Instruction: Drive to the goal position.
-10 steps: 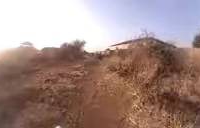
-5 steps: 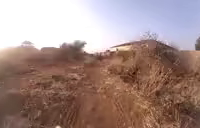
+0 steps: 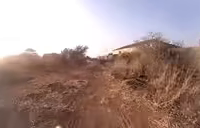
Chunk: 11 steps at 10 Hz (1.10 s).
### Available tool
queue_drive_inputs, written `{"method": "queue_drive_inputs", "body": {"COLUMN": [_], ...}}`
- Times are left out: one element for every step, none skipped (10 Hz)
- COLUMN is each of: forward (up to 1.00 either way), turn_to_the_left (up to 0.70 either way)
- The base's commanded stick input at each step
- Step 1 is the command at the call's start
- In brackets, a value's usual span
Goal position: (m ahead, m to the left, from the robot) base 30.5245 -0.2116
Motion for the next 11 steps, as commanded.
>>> {"method": "queue_drive_inputs", "body": {"forward": [0.70, 0.70, 0.70, 0.70, 0.70, 0.70, 0.70, 0.70, 0.70, 0.70, 0.70], "turn_to_the_left": [0.00, 0.00, 0.00, 0.00, -0.02, -0.34, -0.30, -0.13, 0.00, 0.00, 0.00]}}
